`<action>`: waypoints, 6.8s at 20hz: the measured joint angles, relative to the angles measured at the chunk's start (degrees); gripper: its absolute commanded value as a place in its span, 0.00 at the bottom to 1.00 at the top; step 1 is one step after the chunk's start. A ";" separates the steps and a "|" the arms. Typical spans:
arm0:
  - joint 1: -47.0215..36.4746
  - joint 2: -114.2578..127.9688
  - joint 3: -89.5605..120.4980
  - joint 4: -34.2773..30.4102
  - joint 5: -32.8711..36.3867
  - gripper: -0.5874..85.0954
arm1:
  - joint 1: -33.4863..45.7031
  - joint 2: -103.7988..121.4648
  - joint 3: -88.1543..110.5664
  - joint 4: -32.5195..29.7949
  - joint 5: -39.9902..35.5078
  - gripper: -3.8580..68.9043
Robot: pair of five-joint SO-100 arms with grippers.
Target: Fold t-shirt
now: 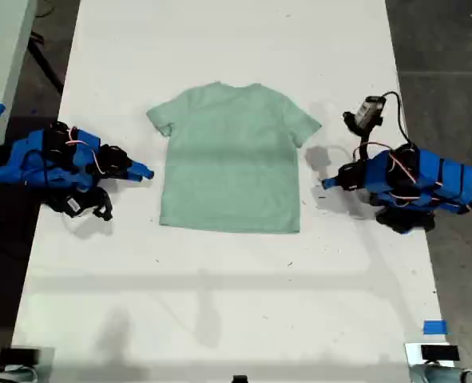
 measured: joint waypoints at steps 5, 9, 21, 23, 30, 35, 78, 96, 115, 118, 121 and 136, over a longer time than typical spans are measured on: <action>3.69 0.00 0.00 0.00 1.23 0.01 | 2.02 0.00 0.44 0.00 25.22 0.04; 3.34 0.00 0.00 0.00 1.23 0.01 | 2.02 0.09 0.44 0.00 29.71 0.04; 0.09 -14.41 -11.95 -5.54 0.35 0.01 | 0.88 -18.72 -19.60 0.97 30.59 0.04; -3.16 -25.40 -20.30 -6.06 2.37 0.01 | 3.34 -30.15 -28.48 0.79 27.07 0.04; -18.54 -57.66 -50.98 0.88 13.97 0.01 | 14.94 -59.50 -60.82 10.55 14.68 0.04; -28.39 -75.94 -74.97 11.43 23.64 0.01 | 23.20 -75.50 -82.79 21.36 6.86 0.04; -37.53 -93.34 -76.99 5.63 35.24 0.39 | 42.54 -119.62 -82.00 -1.49 -21.45 0.05; -37.53 -92.29 -72.77 4.04 35.24 0.39 | 15.82 -141.94 -129.11 2.90 -1.32 0.04; -44.30 -106.35 -72.86 -6.06 37.71 0.40 | 18.54 -118.56 -120.94 20.65 -2.90 0.33; -46.76 -116.54 -78.93 -7.56 38.94 0.40 | 15.47 -114.70 -116.81 20.65 -1.67 0.30; -47.11 -124.98 -86.04 -7.56 39.20 0.39 | 13.80 -111.88 -114.08 20.65 -0.70 0.29; -47.55 -142.73 -112.68 5.98 39.02 0.04 | 13.10 -100.90 -98.88 18.81 1.76 0.25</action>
